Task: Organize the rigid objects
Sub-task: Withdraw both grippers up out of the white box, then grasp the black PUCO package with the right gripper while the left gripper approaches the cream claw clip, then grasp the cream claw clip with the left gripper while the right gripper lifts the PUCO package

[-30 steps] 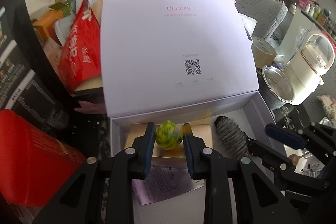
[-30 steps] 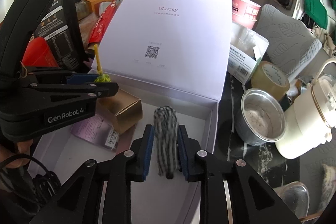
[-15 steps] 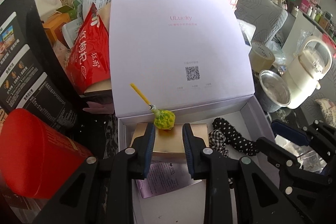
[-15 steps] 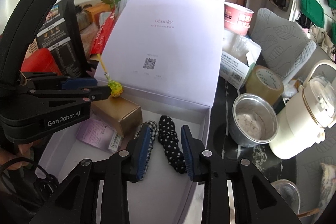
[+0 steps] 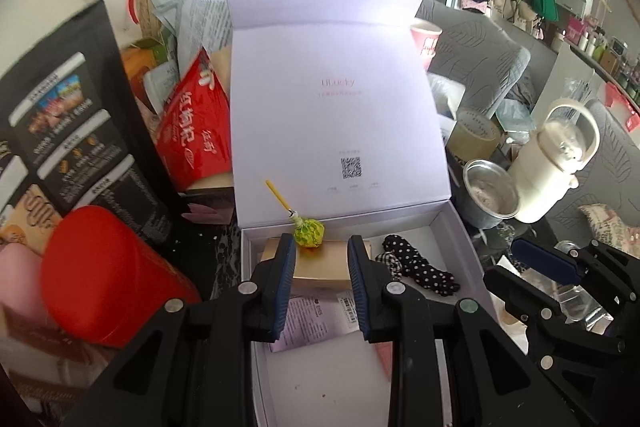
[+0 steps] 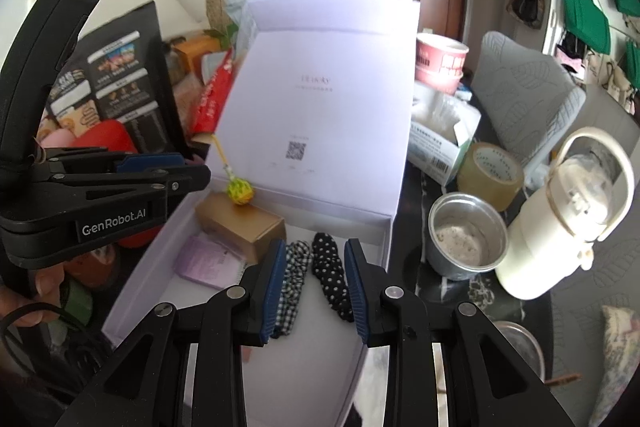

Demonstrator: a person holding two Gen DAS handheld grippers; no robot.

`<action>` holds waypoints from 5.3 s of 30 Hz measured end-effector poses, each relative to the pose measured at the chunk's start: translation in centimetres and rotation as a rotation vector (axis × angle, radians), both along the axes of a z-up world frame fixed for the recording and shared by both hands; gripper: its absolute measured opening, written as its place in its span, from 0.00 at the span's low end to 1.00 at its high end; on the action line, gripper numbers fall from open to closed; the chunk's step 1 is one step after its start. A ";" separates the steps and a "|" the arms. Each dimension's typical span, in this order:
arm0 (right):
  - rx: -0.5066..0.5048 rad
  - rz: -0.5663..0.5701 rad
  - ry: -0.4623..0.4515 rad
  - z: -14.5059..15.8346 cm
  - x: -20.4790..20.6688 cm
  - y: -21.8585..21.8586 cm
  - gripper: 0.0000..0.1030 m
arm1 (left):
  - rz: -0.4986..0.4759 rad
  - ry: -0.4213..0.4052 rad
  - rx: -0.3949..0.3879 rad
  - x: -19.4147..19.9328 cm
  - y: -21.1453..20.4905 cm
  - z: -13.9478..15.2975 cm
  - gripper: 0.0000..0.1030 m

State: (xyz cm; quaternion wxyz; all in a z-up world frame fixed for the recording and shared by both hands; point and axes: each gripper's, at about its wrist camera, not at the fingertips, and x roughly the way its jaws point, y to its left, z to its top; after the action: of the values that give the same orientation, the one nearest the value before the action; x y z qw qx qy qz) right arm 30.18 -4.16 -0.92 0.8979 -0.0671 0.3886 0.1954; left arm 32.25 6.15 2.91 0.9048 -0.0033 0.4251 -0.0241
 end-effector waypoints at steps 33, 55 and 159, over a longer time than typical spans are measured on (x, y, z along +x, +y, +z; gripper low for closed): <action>0.010 -0.014 -0.207 8.0 -13.0 -3.5 0.41 | 0.031 -0.168 0.090 -14.2 -2.0 7.0 0.34; 0.004 -0.052 -0.190 5.4 -21.3 -6.2 0.51 | 0.004 -0.103 0.053 -21.4 -2.8 1.7 1.00; -0.023 0.196 0.259 -9.6 -19.3 -13.2 0.18 | -0.305 0.166 0.031 -16.6 -10.5 -13.2 0.97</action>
State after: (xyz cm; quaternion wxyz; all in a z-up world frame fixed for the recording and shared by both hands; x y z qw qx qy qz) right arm 10.90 -17.34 -10.53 0.8161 -0.0892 0.4951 0.2846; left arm 15.69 -4.35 -10.28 0.8524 0.0733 0.4942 -0.1543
